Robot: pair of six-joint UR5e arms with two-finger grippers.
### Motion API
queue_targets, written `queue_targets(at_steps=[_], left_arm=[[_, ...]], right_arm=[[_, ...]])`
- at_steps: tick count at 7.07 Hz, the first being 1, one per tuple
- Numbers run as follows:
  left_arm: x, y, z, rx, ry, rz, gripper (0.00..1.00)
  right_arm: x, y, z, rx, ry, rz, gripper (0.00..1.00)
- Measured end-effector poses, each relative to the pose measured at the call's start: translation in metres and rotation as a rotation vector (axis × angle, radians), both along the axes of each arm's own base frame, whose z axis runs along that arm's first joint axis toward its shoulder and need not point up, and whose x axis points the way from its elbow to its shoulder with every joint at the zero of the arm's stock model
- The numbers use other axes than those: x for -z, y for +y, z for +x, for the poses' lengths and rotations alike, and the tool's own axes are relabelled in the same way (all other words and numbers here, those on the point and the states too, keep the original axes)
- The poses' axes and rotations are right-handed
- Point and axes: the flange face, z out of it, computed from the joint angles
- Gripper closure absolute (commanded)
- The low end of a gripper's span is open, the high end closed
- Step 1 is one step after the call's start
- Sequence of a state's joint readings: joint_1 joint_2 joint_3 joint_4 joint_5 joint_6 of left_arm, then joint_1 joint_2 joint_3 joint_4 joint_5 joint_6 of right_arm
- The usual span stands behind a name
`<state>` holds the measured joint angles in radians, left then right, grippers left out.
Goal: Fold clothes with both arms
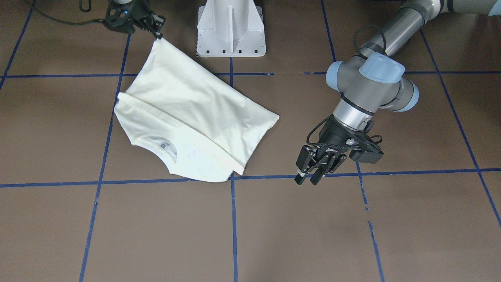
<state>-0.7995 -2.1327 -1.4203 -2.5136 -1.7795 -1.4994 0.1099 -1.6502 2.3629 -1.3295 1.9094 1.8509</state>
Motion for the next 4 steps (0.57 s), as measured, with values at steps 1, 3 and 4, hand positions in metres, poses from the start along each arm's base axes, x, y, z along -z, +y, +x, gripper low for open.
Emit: queue_targets(at_steps=[1, 3, 4], left_arm=[[0.005, 0.002, -0.001, -0.004, 0.008, 0.004, 0.38], [0.026, 0.019, -0.005, -0.063, 0.079, -0.078, 0.37], [0.031, 0.048, 0.001, -0.125, 0.127, -0.188, 0.37]], right_arm=[[-0.003, 0.034, -0.005, 0.079, 0.01, 0.001, 0.0], [0.005, 0.007, 0.002, -0.01, -0.007, 0.018, 0.0], [0.012, -0.044, 0.014, -0.146, -0.026, 0.029, 0.0]])
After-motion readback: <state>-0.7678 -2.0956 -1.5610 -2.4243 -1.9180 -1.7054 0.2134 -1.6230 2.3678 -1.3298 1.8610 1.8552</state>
